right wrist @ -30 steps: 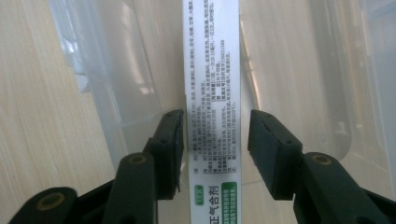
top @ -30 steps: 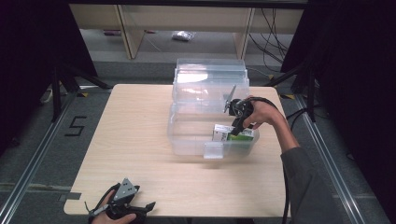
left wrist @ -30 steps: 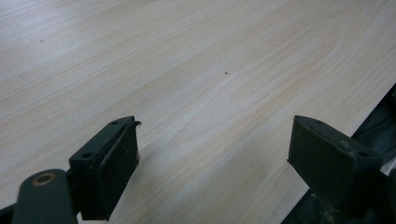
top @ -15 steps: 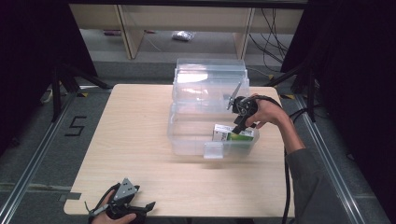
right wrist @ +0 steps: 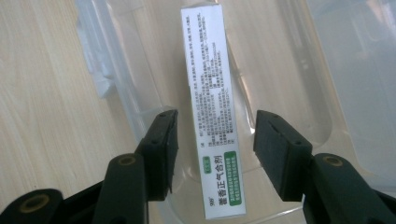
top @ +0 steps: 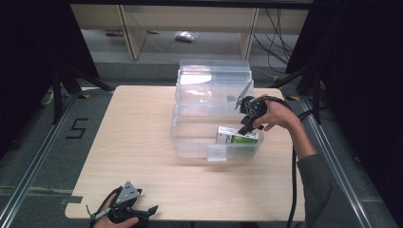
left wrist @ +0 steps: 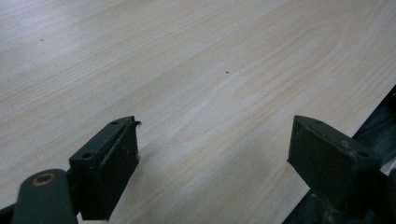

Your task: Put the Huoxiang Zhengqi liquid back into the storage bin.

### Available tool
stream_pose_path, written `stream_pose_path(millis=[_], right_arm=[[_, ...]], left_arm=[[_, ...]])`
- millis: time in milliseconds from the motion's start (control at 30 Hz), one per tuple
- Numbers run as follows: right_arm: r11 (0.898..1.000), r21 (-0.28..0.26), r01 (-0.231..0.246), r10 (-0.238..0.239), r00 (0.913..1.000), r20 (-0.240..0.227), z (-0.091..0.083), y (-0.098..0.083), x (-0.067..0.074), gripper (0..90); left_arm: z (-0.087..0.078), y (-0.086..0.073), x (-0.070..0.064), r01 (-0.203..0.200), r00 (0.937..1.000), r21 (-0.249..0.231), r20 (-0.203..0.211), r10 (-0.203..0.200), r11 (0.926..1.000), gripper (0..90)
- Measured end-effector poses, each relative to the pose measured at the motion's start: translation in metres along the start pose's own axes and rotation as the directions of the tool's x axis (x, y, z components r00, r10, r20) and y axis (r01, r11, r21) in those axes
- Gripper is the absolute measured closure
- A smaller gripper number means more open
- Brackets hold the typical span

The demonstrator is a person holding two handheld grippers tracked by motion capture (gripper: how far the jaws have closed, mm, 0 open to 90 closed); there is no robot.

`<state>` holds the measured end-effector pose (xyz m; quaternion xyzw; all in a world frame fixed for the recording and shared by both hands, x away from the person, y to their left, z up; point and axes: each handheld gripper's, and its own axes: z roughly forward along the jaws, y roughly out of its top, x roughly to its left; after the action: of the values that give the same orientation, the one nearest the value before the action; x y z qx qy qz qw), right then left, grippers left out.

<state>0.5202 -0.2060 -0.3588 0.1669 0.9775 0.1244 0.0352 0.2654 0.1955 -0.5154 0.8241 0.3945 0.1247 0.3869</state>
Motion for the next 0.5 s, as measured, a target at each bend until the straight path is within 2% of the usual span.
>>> stream_pose_path(millis=[33,100,167,267,333,367,433,500], right_arm=[[1.000,-0.004,-0.014,0.014,0.9999,0.006,-0.003,-0.001,0.002,50.6],[1.000,-0.006,-0.030,0.030,0.9995,0.004,-0.004,-0.001,0.004,50.6],[0.999,-0.013,-0.043,0.043,0.9990,0.012,-0.007,-0.003,0.008,50.3],[0.998,-0.025,-0.061,0.062,0.9981,0.009,-0.010,-0.004,0.011,50.0],[0.997,-0.039,-0.062,0.063,0.9980,0.008,-0.011,-0.005,0.014,47.5],[0.995,-0.057,-0.088,0.089,0.9958,0.023,-0.012,-0.007,0.016,45.8],[0.993,-0.052,-0.106,0.107,0.9938,0.028,-0.012,-0.011,0.019,45.9],[0.992,-0.058,-0.112,0.114,0.9925,0.043,-0.013,-0.014,0.021,45.5]], left_arm=[[0.001,0.000,-0.001,0.017,0.9999,-0.014,0.000,-0.017,0.9998,15.5],[0.001,0.000,0.000,-0.001,1.0000,0.001,-0.005,0.001,1.0000,15.5],[0.001,0.000,-0.001,0.015,0.9999,-0.014,0.001,-0.015,0.9998,15.5],[0.001,0.000,-0.001,0.016,0.9999,-0.016,0.002,-0.016,0.9997,15.5],[0.001,0.000,0.000,0.001,1.0000,0.000,-0.004,-0.001,1.0000,15.5],[0.000,0.000,0.000,0.000,1.0000,0.002,-0.003,0.000,1.0000,15.5],[0.000,0.000,-0.001,0.007,1.0000,-0.005,-0.001,-0.007,1.0000,15.5],[0.000,0.000,0.000,-0.007,1.0000,0.005,0.004,0.007,1.0000,15.5]])
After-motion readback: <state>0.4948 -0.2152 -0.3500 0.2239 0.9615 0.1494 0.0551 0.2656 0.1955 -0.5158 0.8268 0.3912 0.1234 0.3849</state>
